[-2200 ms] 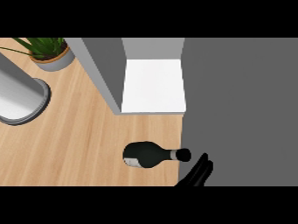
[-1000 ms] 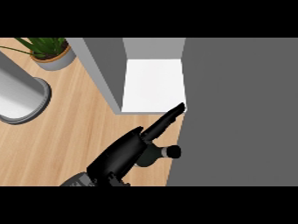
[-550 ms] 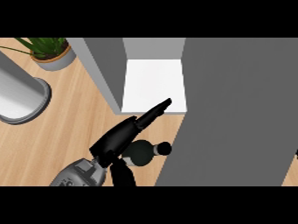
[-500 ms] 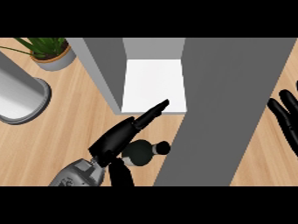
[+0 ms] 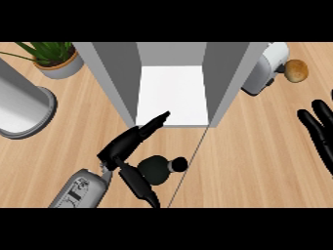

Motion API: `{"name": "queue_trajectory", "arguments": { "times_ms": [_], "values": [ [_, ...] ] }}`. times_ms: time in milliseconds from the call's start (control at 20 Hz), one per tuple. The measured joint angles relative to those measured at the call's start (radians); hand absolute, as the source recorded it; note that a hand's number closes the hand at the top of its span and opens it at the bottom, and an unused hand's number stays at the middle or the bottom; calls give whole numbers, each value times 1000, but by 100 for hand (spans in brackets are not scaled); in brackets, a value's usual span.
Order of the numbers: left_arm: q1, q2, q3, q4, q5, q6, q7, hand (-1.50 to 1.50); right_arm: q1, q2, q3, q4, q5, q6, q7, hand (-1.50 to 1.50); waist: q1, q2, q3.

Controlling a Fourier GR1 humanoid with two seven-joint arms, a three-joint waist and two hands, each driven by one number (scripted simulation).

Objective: Pick up the wine, place it into the cabinet and close the cabinet

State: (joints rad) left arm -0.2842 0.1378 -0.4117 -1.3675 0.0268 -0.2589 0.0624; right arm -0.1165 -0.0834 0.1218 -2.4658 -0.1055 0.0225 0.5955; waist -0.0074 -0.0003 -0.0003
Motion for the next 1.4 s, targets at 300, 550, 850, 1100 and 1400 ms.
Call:
{"name": "queue_trajectory", "arguments": {
  "times_ms": [300, 550, 850, 1100, 1400],
  "values": [
    [-4, 8, 48, 159, -43, -59, -134, -150, 22, 18, 19, 0, 16, 8, -30, -150, 1, 0, 0],
    [-20, -13, 80, 305, -92, -80, -235, -150, 30, 14, 11, -1, 18, 24, -33, -150, 0, 1, 0],
    [-49, -15, 115, 470, -135, -121, -352, -150, 25, 15, 4, -8, 19, 28, -17, -150, -1, 1, 0],
    [-80, -44, 160, 598, -133, -150, -417, -150, 18, 18, 1, -6, 19, 32, -12, -150, -2, 1, 0],
    [-143, -77, 201, 758, -154, -178, -508, -150, 4, 27, 16, -7, 23, 26, 8, -150, -2, 2, 0]
  ]
}}
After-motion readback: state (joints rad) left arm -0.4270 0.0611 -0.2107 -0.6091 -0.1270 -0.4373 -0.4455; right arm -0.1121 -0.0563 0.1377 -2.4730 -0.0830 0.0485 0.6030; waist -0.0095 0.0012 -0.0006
